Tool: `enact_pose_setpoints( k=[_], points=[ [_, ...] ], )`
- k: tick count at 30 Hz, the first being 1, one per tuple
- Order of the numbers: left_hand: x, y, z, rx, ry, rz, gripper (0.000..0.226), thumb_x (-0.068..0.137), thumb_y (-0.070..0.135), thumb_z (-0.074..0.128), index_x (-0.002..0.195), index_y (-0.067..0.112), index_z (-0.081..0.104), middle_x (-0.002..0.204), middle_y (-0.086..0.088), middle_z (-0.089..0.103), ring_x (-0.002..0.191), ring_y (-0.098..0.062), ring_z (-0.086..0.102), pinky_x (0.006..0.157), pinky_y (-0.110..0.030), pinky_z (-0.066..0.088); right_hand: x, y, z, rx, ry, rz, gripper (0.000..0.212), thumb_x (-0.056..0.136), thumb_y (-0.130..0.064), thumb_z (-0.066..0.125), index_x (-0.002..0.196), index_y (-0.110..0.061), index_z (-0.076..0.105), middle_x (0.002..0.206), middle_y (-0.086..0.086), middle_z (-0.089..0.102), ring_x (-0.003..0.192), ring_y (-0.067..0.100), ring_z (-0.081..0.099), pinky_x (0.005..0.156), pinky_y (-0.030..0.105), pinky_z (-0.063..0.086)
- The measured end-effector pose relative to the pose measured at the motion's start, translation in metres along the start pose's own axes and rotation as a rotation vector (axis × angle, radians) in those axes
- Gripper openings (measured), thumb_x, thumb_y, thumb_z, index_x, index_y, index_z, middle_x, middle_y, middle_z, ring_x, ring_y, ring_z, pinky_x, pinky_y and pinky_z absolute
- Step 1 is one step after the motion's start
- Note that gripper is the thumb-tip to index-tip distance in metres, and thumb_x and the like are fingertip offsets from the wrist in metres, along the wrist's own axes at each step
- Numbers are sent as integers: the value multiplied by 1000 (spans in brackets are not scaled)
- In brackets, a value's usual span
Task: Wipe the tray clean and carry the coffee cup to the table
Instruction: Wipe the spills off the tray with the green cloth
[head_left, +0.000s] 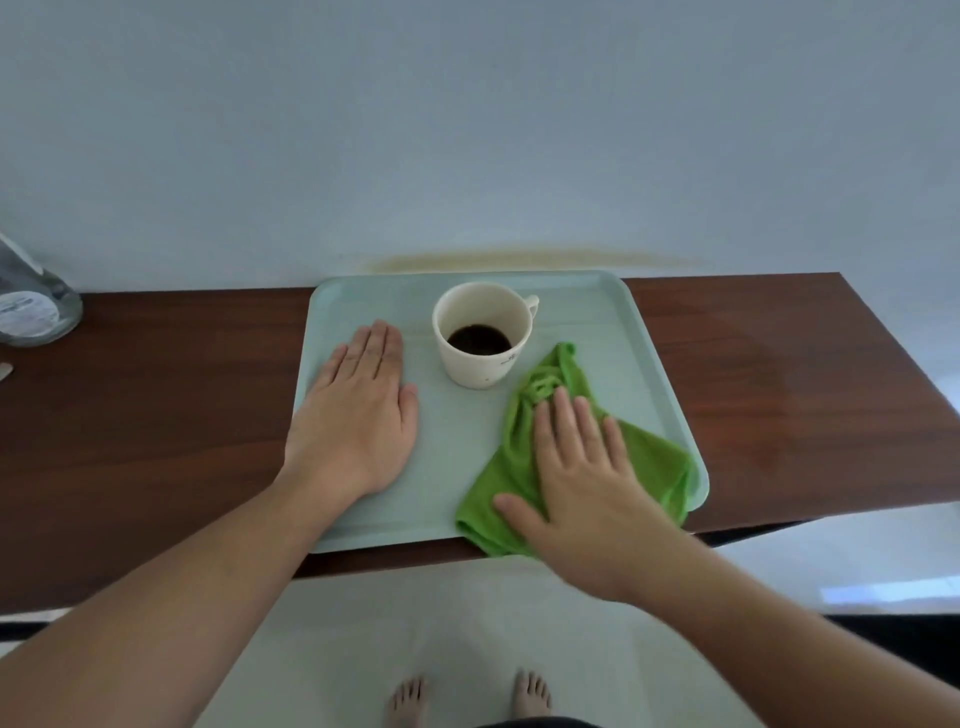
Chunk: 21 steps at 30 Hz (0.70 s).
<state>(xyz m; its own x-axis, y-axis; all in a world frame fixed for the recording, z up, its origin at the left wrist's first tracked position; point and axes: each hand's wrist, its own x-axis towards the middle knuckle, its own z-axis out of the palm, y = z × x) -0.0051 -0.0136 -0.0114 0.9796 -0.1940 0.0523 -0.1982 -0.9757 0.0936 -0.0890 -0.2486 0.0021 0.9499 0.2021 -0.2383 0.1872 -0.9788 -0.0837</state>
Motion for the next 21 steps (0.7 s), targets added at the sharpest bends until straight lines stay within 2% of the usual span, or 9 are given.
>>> enact_pose_setpoints(
  k=[7,14,17,21],
  points=[
    [-1,2,-1,8,-16,8,69,99,39,11,159,5,11,169,-10,12,155,-18,7,125,-37,6,45,-38,-4,73,124,170,108,84,-77,12,161,-3,-1,170,18,-4,156,33,-8,123,59,-1],
    [-2,1,-1,-11,-10,7,68,100,40,10,160,7,9,169,-8,10,155,-16,5,125,-36,4,73,19,-22,72,124,237,103,88,-79,11,162,-9,-5,171,13,-7,157,29,-8,125,53,-1],
    [-3,2,-1,-16,-9,0,67,100,39,12,160,7,9,169,-8,10,155,-16,5,125,-36,5,45,42,-20,15,69,166,102,88,-78,7,162,-9,-9,170,14,-12,156,30,-12,126,51,-2],
    [-1,1,0,-22,-6,-6,67,101,38,15,160,6,10,169,-8,11,155,-17,6,125,-36,5,8,14,-3,-22,-20,-40,104,84,-80,3,160,-11,-15,167,15,-22,153,30,-24,124,53,-10]
  ],
)
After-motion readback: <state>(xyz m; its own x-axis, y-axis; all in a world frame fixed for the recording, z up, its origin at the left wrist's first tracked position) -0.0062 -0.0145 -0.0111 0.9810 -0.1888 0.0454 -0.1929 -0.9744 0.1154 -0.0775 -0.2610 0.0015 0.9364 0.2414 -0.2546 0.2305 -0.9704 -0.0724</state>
